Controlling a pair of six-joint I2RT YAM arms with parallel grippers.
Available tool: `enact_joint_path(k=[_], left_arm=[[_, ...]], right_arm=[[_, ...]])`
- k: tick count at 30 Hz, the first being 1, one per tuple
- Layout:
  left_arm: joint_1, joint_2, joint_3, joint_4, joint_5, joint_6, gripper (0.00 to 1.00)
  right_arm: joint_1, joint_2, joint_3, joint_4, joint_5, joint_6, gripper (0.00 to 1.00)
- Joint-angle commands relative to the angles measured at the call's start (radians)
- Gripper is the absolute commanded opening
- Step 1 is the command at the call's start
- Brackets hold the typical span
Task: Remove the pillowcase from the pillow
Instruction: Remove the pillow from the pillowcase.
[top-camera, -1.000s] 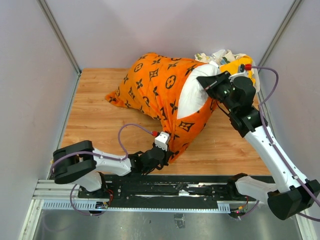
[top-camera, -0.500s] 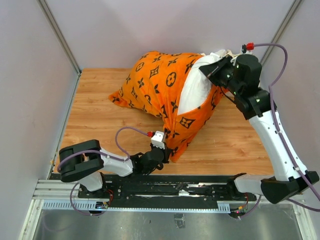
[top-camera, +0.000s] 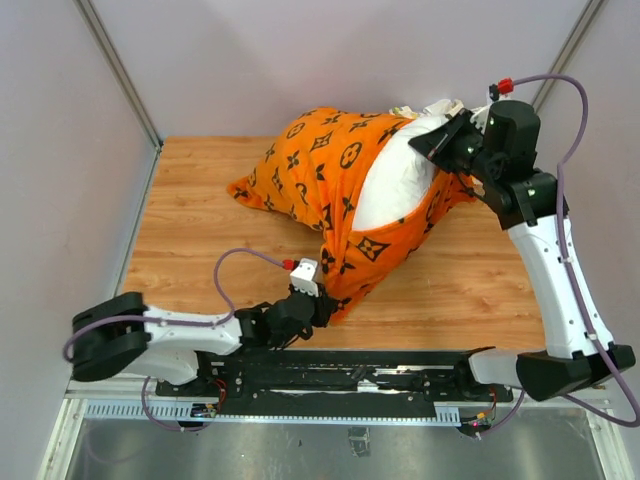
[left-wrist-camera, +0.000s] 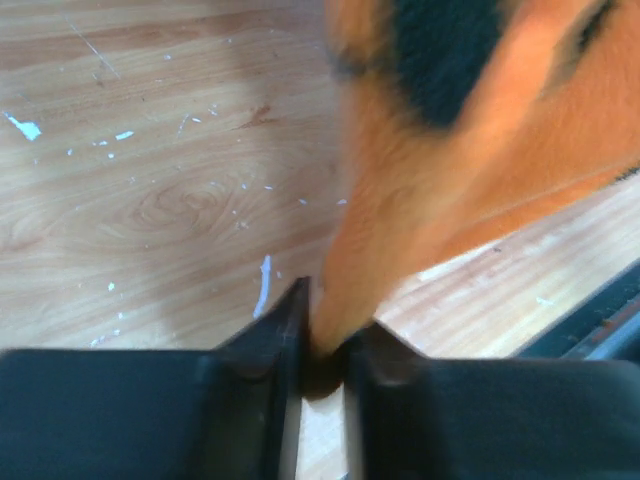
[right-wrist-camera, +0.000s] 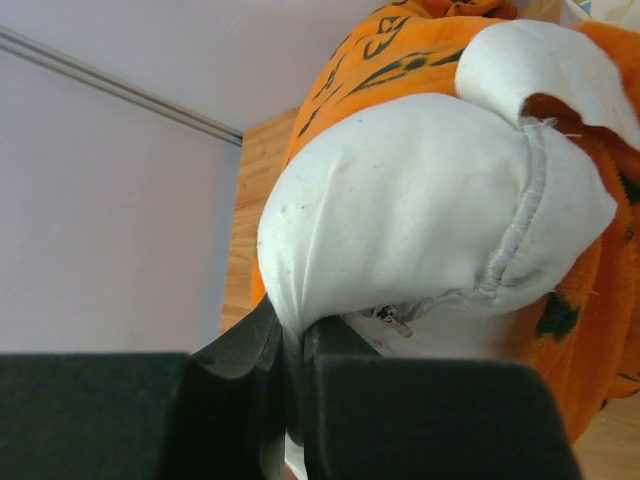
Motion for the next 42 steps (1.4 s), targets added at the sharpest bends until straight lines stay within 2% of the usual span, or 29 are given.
enact_joint_path(k=[1, 3, 4, 5, 7, 9, 11, 15, 17, 19, 22, 25, 29, 32, 37, 42], left_arm=[[0.024, -0.256, 0.039, -0.244, 0.074, 0.146, 0.54], [0.082, -0.372, 0.078, -0.298, 0.189, 0.201, 0.94], [0.115, -0.420, 0.102, -0.329, 0.246, 0.218, 0.99], [0.156, -0.463, 0.122, -0.345, 0.316, 0.241, 0.99], [0.201, -0.521, 0.158, -0.326, 0.555, 0.306, 0.99], [0.211, -0.521, 0.212, -0.287, 0.737, 0.381, 0.99], [0.211, -0.462, 0.288, -0.297, 0.878, 0.421, 0.99], [0.208, -0.307, 0.436, -0.415, 1.141, 0.541, 0.99], [0.197, -0.287, 0.442, -0.411, 1.273, 0.630, 0.99], [0.194, -0.319, 0.400, -0.331, 1.327, 0.676, 0.99], [0.197, -0.371, 0.381, -0.232, 1.302, 0.665, 0.99], [0.197, -0.399, 0.415, -0.179, 1.174, 0.612, 0.99], [0.197, -0.318, 0.566, -0.281, 0.892, 0.577, 0.99], [0.197, -0.240, 0.646, -0.321, 0.759, 0.563, 0.99], [0.197, -0.163, 0.618, -0.163, 0.677, 0.553, 0.99], [0.197, -0.068, 0.662, -0.116, 0.638, 0.550, 0.99]], right_arm=[[0.066, -0.132, -0.107, 0.337, 0.058, -0.126, 0.01], [0.076, -0.151, -0.151, 0.318, 0.076, -0.165, 0.01], [0.076, -0.162, -0.175, 0.309, 0.085, -0.180, 0.01], [0.077, -0.176, -0.197, 0.309, 0.096, -0.194, 0.01], [0.077, -0.204, -0.256, 0.310, 0.124, -0.213, 0.01], [0.078, -0.230, -0.317, 0.320, 0.161, -0.218, 0.01], [0.078, -0.245, -0.348, 0.323, 0.180, -0.218, 0.01], [0.079, -0.255, -0.355, 0.293, 0.190, -0.231, 0.01], [0.077, -0.266, -0.355, 0.280, 0.210, -0.246, 0.01], [0.077, -0.278, -0.363, 0.272, 0.228, -0.259, 0.01], [0.077, -0.283, -0.369, 0.259, 0.234, -0.265, 0.01], [0.078, -0.280, -0.390, 0.261, 0.221, -0.261, 0.01], [0.078, -0.274, -0.418, 0.282, 0.191, -0.243, 0.01], [0.087, -0.271, -0.429, 0.293, 0.180, -0.234, 0.01], [0.105, -0.276, -0.441, 0.289, 0.188, -0.235, 0.01], [0.115, -0.281, -0.452, 0.283, 0.193, -0.238, 0.01]])
